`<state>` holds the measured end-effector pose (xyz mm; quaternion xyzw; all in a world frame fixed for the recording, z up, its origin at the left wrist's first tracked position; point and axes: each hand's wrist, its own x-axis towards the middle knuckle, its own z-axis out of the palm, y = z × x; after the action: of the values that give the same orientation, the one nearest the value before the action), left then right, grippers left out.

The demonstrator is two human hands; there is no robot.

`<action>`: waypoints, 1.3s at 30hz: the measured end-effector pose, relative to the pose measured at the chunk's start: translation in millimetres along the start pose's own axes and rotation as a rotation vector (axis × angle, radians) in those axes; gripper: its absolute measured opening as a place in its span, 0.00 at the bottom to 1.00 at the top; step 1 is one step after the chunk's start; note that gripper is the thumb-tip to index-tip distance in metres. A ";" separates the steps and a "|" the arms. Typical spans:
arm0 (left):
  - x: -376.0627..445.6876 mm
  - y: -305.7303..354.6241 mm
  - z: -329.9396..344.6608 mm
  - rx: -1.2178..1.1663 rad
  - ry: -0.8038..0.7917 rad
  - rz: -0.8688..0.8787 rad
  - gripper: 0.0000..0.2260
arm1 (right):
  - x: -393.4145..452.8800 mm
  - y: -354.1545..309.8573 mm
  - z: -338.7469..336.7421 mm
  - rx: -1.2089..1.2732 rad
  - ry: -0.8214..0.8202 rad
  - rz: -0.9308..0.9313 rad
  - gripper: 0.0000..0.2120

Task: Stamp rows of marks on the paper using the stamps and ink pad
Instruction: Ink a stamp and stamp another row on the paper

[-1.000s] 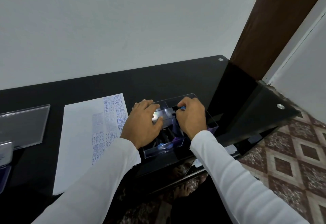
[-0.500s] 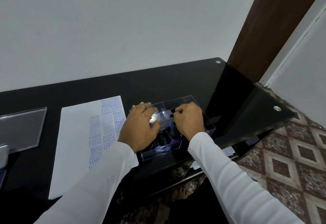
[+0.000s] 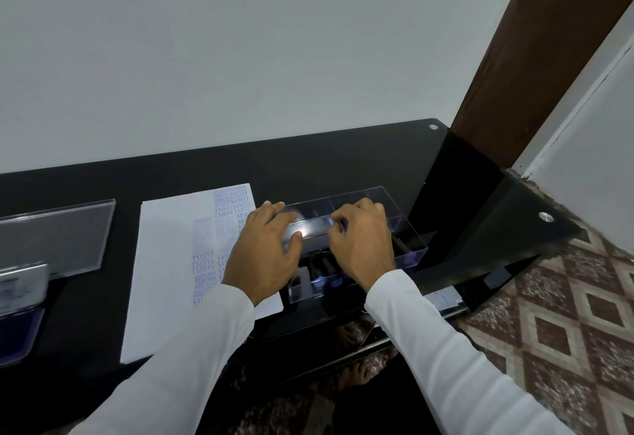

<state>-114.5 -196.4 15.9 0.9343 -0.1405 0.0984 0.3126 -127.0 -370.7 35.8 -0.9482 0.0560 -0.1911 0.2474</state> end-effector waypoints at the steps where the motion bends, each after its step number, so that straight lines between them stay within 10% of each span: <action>1: -4.8 -2.9 -2.7 -0.003 0.001 -0.011 0.19 | -3.5 -3.6 -1.0 -0.004 -0.027 -0.012 0.09; 26: -67.0 -34.6 14.4 0.101 -0.024 0.027 0.23 | -27.8 -37.3 -9.4 -0.339 -0.555 0.013 0.05; 39: -67.1 -34.5 13.9 0.153 -0.058 0.027 0.24 | -34.2 -37.5 -6.6 -0.175 -0.408 0.008 0.07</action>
<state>-165.1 -165.0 -32.5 0.9559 -0.1541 0.0859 0.2347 -160.7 -334.1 48.0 -0.9849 0.0247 0.0113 0.1712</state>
